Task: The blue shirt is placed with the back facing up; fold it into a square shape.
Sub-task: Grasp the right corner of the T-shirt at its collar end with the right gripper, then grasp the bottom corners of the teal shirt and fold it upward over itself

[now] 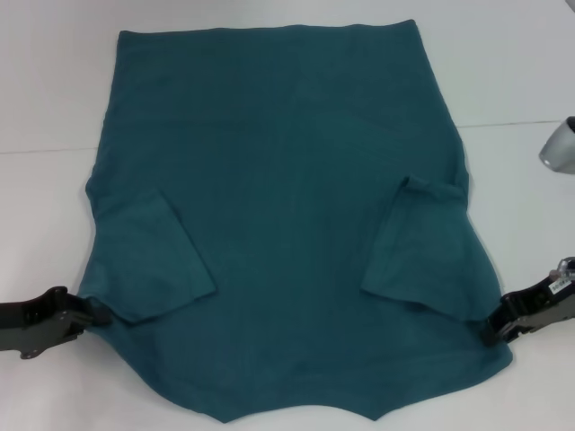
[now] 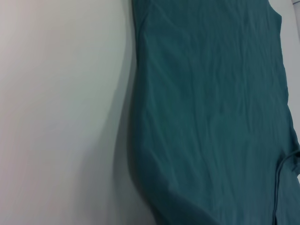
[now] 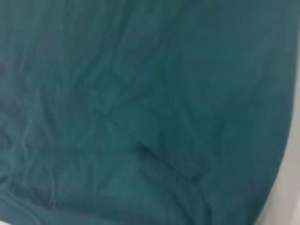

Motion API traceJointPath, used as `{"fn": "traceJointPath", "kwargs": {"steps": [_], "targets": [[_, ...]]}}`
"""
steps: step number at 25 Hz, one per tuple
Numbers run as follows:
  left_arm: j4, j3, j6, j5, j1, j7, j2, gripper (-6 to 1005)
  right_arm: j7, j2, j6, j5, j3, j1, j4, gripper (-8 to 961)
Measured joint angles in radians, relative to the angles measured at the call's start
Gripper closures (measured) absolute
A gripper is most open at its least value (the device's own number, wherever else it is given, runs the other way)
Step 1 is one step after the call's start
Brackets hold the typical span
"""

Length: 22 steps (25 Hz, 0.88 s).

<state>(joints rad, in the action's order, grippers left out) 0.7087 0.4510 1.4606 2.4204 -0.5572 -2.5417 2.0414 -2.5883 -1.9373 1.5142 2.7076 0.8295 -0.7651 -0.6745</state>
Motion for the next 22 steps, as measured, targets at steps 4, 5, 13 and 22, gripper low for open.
{"fn": "traceJointPath", "kwargs": {"steps": [4, 5, 13, 22], "targets": [[0.0, 0.0, 0.0, -0.003, 0.002, -0.001, 0.001, 955, 0.004, -0.005, 0.007, -0.006, 0.007, -0.006, -0.008, 575], [0.0, 0.0, 0.0, -0.003, 0.003, -0.002, 0.001, 955, 0.005, -0.005, 0.011, -0.008, 0.005, -0.007, -0.012, 597], [0.0, 0.001, 0.004, -0.005, 0.005, -0.002, -0.001, 955, 0.015, -0.004, 0.031, -0.009, 0.006, -0.008, -0.024, 906], [0.039, 0.038, 0.13, 0.029, 0.005, 0.005, -0.01, 955, 0.035, 0.018, 0.181, -0.002, 0.007, 0.02, -0.111, 921]]}}
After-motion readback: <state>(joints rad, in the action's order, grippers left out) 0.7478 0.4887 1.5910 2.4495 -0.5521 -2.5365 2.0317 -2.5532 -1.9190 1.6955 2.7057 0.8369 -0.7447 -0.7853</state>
